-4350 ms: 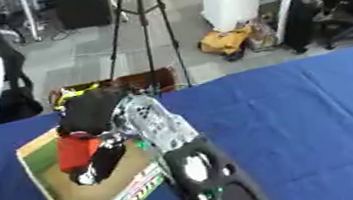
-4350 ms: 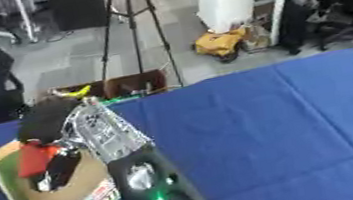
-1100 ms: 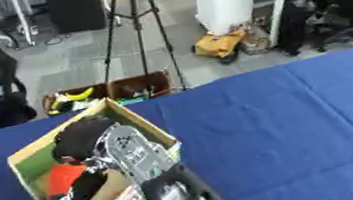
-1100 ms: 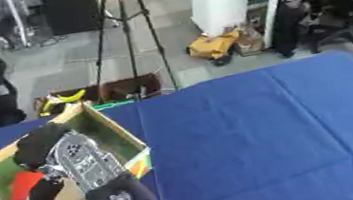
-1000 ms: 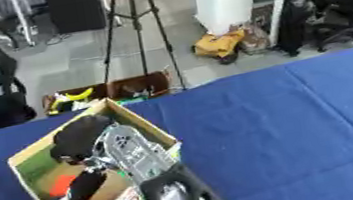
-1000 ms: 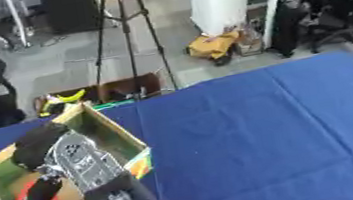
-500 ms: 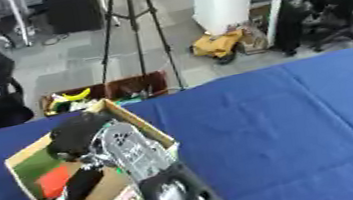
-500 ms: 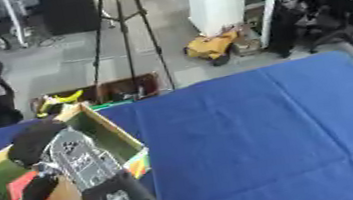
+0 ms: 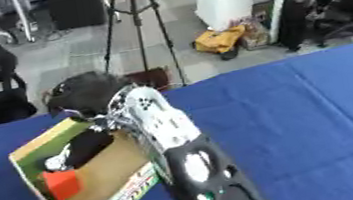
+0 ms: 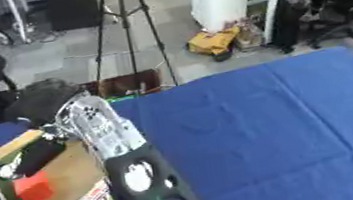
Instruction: Pick up objects on the table and place them in the box.
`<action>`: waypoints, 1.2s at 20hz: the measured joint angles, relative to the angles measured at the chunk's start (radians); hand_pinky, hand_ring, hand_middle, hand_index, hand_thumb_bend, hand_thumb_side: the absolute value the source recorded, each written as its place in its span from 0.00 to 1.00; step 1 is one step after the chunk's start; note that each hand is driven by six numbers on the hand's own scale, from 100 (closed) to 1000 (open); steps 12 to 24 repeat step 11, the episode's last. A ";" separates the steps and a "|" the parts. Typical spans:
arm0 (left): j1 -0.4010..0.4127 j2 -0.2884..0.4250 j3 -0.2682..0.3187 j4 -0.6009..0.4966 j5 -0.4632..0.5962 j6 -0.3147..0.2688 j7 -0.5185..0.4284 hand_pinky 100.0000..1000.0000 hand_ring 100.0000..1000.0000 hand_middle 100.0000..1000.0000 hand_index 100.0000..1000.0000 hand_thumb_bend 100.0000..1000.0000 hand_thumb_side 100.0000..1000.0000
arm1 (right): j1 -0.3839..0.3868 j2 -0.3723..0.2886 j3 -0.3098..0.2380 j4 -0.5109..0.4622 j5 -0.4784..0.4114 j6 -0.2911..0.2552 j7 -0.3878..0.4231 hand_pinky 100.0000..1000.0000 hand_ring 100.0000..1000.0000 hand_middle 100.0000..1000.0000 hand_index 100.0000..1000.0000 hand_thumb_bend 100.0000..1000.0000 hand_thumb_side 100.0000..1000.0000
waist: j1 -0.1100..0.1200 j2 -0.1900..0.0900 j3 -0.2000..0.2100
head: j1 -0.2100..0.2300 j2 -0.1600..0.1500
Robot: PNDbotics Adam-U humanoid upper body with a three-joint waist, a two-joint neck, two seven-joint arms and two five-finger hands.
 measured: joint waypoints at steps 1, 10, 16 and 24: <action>0.000 0.000 0.000 0.000 0.000 0.000 0.001 0.31 0.57 0.60 0.90 0.36 0.80 | 0.000 -0.011 0.003 -0.017 -0.025 0.006 -0.005 0.78 0.84 0.73 0.82 0.32 0.94 | 0.000 -0.001 -0.001 | 0.001 0.000; 0.008 0.000 0.002 0.000 0.000 -0.004 0.012 0.31 0.57 0.60 0.90 0.37 0.81 | 0.053 -0.150 0.013 -0.201 -0.396 0.174 -0.177 0.68 0.73 0.68 0.80 0.00 0.87 | 0.004 -0.001 -0.011 | 0.016 0.017; 0.008 0.000 0.003 0.000 0.000 -0.005 0.015 0.31 0.57 0.60 0.90 0.37 0.81 | 0.073 -0.166 0.013 -0.227 -0.455 0.202 -0.211 0.68 0.73 0.67 0.79 0.00 0.85 | 0.005 -0.001 -0.012 | 0.019 0.017; 0.008 0.000 0.003 0.000 0.000 -0.005 0.015 0.31 0.57 0.60 0.90 0.37 0.81 | 0.073 -0.166 0.013 -0.227 -0.455 0.202 -0.211 0.68 0.73 0.67 0.79 0.00 0.85 | 0.005 -0.001 -0.012 | 0.019 0.017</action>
